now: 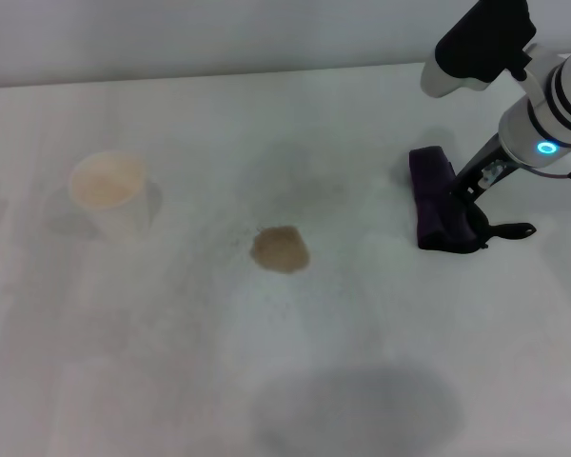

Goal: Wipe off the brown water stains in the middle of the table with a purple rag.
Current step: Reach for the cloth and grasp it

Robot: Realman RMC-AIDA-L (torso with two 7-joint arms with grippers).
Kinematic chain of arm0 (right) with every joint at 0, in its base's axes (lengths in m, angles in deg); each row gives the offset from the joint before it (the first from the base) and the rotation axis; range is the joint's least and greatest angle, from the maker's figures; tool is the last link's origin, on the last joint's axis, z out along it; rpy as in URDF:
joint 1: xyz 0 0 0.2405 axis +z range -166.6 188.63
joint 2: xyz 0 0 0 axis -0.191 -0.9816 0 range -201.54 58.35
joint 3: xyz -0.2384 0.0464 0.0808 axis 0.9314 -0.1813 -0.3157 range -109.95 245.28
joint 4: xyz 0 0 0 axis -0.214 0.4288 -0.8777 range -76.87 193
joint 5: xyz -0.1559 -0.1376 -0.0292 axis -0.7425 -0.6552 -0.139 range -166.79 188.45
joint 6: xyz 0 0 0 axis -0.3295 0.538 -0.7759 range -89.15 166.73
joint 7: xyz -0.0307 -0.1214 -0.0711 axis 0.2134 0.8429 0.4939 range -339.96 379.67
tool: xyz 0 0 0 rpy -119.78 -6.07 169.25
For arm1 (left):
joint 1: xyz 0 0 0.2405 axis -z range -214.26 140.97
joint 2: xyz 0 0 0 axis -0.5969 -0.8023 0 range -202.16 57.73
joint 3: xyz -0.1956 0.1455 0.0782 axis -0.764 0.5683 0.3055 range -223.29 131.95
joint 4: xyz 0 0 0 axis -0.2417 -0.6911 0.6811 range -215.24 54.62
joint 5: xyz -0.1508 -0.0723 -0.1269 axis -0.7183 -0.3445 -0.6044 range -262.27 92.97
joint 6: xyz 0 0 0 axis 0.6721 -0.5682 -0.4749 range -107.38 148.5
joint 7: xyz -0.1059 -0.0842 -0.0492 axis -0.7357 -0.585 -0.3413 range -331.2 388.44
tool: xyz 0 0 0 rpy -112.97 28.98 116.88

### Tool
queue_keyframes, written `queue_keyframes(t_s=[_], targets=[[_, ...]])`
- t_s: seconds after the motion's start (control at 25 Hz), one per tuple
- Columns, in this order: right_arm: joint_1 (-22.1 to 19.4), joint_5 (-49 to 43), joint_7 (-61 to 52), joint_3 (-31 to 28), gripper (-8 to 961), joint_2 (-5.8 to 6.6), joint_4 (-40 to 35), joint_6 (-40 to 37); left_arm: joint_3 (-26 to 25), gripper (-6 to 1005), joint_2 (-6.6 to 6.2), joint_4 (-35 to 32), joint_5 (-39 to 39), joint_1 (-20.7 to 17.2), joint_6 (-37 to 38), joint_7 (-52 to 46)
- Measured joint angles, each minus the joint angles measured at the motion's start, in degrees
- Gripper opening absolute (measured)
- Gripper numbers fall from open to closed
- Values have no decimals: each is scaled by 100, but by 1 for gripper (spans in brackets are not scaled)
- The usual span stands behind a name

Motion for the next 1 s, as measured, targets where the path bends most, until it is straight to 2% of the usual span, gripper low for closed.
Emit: queue_keyframes(t_s=[0.32,0.44,0.6,0.72,0.84,1.0], targets=[[-124,38,11,-20,11,3,-159,17,0,893,0,-50,1,-40,11,0],[-185,62,-3,-205,22,-9,-261,24,0,893,0,-52,6,-41,17,0],[-196,437,31,-1004,38,1,-120,78,0,893,0,-54,5,-19,20,0],[-177,1026,419,-1868,50,54,153,330,0,893,-3,-54,-6,-3,25,0],[-247,1445,819,-2452,61,58,180,637,-2,893,-13,-54,-10,8,51,0],[-345,1598,978,-2669,77,56,226,775,-9,893,-19,-50,-13,45,65,0]])
